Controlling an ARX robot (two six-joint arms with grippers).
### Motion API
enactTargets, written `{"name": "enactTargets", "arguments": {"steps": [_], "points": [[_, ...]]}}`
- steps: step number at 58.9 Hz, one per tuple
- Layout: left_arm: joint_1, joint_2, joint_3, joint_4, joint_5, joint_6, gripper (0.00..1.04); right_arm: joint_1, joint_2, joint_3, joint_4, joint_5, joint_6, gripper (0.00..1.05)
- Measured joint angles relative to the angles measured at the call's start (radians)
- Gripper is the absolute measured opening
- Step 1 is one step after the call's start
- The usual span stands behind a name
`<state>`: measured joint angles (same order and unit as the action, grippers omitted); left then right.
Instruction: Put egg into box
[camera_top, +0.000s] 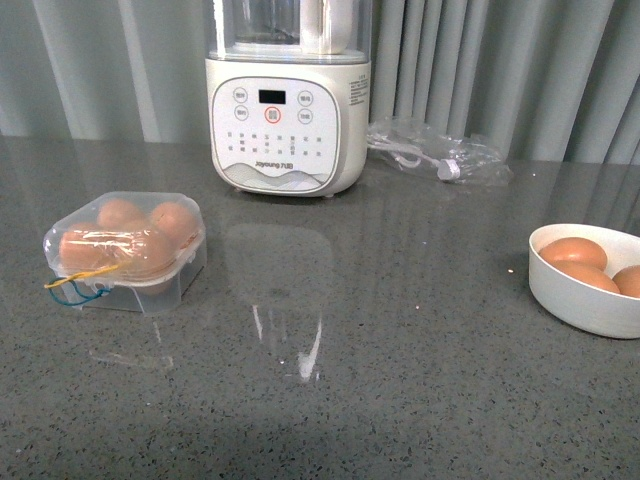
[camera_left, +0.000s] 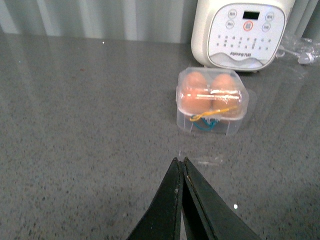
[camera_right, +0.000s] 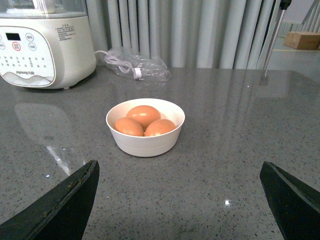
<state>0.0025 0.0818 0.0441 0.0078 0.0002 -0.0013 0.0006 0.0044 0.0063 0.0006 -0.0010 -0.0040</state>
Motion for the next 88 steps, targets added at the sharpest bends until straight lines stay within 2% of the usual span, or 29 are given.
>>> {"name": "enactTargets", "arguments": {"steps": [38, 57, 63, 70, 88], "points": [[-0.001, -0.078, -0.016, -0.01, 0.0, -0.002, 0.04, 0.0, 0.0, 0.0, 0.0, 0.0, 0.0, 0.97], [-0.001, -0.079, -0.016, -0.01, 0.0, -0.001, 0.58, 0.0, 0.0, 0.0, 0.0, 0.0, 0.0, 0.97], [-0.001, -0.078, -0.016, -0.01, 0.0, -0.001, 0.82, 0.0, 0.0, 0.0, 0.0, 0.0, 0.0, 0.97], [-0.001, -0.079, -0.016, -0.01, 0.0, 0.0, 1.0, 0.0, 0.0, 0.0, 0.0, 0.0, 0.0, 0.97], [-0.001, -0.078, -0.016, -0.01, 0.0, -0.001, 0.98, 0.0, 0.0, 0.0, 0.0, 0.0, 0.0, 0.97]]}}
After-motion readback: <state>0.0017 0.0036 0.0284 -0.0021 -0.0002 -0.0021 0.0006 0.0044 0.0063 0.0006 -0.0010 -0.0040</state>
